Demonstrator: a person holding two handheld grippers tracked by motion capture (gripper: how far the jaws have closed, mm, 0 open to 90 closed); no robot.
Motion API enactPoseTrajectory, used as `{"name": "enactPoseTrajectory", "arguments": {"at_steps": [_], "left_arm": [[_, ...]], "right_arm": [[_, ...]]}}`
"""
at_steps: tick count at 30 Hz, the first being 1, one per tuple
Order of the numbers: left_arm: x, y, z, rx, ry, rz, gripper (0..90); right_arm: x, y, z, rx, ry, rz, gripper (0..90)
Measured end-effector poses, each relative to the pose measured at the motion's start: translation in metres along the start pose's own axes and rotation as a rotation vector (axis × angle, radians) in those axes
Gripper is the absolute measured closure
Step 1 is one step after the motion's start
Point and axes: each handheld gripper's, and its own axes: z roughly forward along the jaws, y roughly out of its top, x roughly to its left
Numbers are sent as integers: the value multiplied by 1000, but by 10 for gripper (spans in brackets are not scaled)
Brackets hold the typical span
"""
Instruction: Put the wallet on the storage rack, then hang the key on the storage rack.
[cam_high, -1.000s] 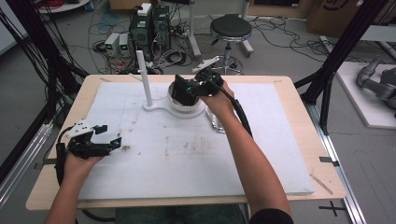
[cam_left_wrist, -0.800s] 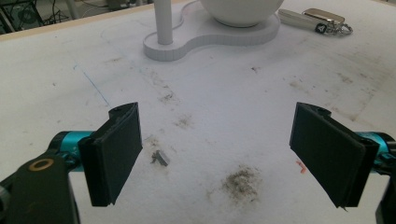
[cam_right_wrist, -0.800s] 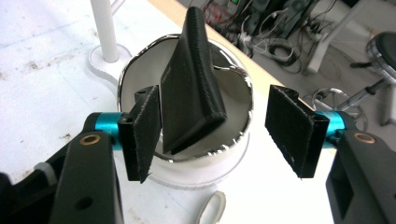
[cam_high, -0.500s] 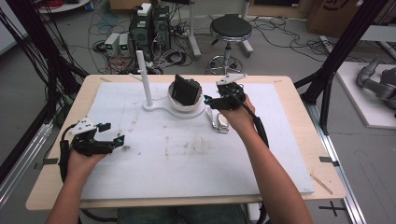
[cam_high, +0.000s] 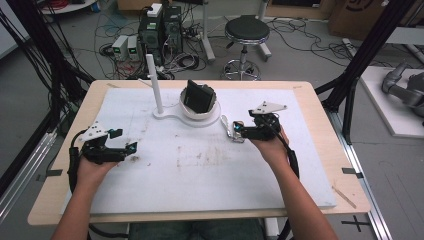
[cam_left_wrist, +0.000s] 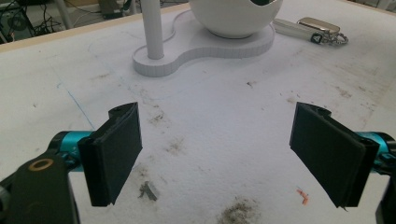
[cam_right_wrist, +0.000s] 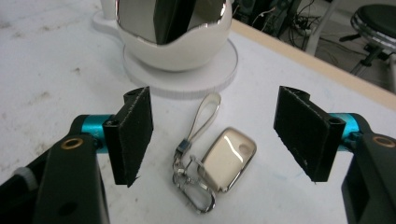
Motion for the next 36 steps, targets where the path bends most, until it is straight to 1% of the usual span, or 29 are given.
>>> {"name": "enactPoseTrajectory", "arguments": {"at_steps": [1, 2, 3, 5, 8, 9, 10, 12, 13, 16, 17, 19, 28, 32, 36], "left_arm": [[0, 0, 0, -3, 1, 0, 168], [0, 0, 0, -3, 1, 0, 168], [0, 0, 0, -2, 0, -2, 168], [0, -1, 0, 1, 2, -2, 168], [-1, -1, 0, 2, 1, -1, 168], [-1, -2, 1, 2, 0, -1, 168], [-1, -2, 2, 6, -1, 1, 168], [-1, -2, 2, 7, -1, 1, 168], [-1, -2, 2, 9, -2, 3, 168], [-2, -2, 2, 7, -3, 0, 168], [-2, -2, 3, 9, -3, 0, 168], [-1, -3, 3, 12, -1, 1, 168], [-1, -3, 2, 13, 5, 0, 168], [-3, -2, 1, 12, 1, 8, 168], [-3, -4, -1, 14, 2, 4, 168]], "right_arm": [[0, -4, 1, -1, -1, 6, 279], [0, -4, 1, -1, -1, 6, 279], [1, -10, 2, 1, 7, 10, 273], [1, -14, 3, 10, 6, 19, 256], [1, -18, 3, 9, 4, 22, 247], [1, -19, 3, 7, 0, 24, 238], [0, -24, 6, 5, 3, 38, 211], [0, -24, 7, 12, 4, 39, 210], [0, -26, 10, 24, 20, 42, 209], [1, -26, 12, 33, 15, 41, 208], [1, -27, 13, 40, 22, 38, 208], [1, -27, 14, 44, 22, 38, 208], [0, -27, 14, 47, 29, 35, 208], [0, -27, 14, 48, 22, 31, 209], [0, -27, 16, 41, 17, 35, 209]]}}
